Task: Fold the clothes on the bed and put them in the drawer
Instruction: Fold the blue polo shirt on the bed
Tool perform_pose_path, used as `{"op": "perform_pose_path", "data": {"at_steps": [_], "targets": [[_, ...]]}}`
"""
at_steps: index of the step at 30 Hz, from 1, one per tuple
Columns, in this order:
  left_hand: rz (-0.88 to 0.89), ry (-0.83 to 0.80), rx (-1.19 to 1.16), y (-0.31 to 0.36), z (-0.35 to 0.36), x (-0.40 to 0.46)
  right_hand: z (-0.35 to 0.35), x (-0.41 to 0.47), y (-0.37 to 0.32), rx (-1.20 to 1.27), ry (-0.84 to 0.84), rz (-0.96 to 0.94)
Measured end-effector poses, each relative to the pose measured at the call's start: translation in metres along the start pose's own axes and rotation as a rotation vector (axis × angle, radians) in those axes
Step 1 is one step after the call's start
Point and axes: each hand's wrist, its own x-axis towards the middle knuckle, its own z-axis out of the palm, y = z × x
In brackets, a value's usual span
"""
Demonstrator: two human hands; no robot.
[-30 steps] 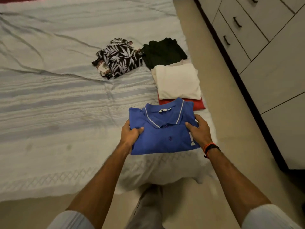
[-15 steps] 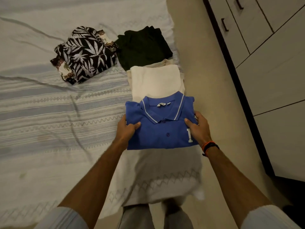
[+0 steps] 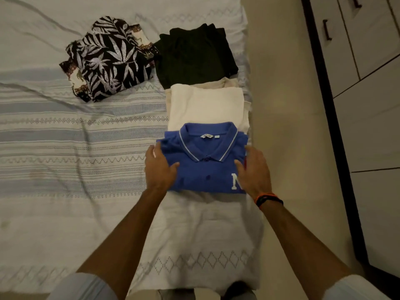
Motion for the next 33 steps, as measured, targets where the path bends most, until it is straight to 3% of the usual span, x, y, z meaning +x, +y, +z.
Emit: {"op": "perform_pose_path", "data": {"at_steps": [3, 5, 9, 22, 29, 33], "targets": [[0.3, -0.12, 0.166, 0.017, 0.017, -0.005, 0.018, 0.004, -0.008, -0.169, -0.204, -0.227], [0.307, -0.249, 0.29, 0.024, 0.033, -0.002, 0.03, 0.01, -0.015, -0.304, -0.314, -0.274], [0.204, -0.4, 0.511, 0.02, 0.065, 0.009, 0.056, 0.024, -0.009, -0.481, -0.369, -0.272], [0.184, -0.445, 0.477, 0.0, 0.096, 0.035, 0.095, 0.049, 0.022, -0.353, -0.404, -0.276], [0.21, -0.491, 0.408, 0.009, 0.066, 0.03, 0.066, 0.044, -0.002, -0.411, -0.494, -0.233], [0.241, -0.447, 0.367, 0.029, 0.03, 0.004, 0.024, 0.015, -0.016, -0.326, -0.414, -0.223]]}}
